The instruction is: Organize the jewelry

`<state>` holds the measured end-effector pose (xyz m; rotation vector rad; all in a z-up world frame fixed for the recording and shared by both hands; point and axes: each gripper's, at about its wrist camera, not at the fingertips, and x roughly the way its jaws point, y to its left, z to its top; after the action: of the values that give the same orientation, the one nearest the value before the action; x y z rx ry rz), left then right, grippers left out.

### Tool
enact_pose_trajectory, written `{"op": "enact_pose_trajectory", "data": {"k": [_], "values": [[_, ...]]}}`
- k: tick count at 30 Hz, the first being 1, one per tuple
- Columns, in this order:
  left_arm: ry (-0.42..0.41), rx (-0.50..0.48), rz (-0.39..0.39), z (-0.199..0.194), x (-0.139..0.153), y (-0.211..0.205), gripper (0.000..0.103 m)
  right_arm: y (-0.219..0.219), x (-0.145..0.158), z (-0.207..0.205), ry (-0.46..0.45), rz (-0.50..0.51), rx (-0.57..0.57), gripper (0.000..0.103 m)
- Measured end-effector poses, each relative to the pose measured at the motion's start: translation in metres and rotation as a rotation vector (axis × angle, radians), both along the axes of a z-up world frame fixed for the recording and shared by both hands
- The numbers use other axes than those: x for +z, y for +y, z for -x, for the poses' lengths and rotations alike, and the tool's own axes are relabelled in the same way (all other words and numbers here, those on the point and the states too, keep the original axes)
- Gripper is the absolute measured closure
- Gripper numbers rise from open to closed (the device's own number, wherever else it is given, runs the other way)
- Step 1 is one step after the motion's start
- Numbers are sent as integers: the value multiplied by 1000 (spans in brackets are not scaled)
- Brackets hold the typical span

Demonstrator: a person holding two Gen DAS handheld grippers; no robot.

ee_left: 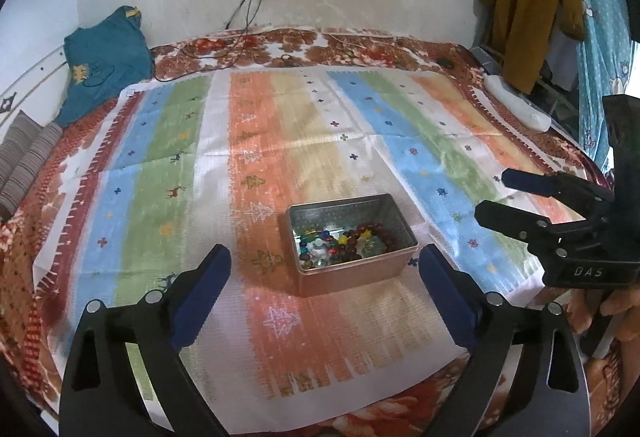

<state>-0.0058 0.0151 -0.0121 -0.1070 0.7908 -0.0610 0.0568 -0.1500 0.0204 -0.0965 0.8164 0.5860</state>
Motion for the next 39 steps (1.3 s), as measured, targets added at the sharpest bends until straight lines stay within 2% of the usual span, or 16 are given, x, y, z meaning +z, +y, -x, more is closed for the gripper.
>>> {"op": "enact_pose_trajectory", "data": {"k": [4,15,27,39], "values": [[-14,-12,11,3,-1,2,6,1,1,3,-18,10,-7,13],[-37,-5,-65,13,-2,-7,6,-5,5,14,-47,-9,0,8],[-99,-11,-132,23,3,-18,6,-8,8,28,-64,-42,9,7],[-135,9,-123,28,7,-16,6,-6,11,36,-108,-33,8,6]]}}
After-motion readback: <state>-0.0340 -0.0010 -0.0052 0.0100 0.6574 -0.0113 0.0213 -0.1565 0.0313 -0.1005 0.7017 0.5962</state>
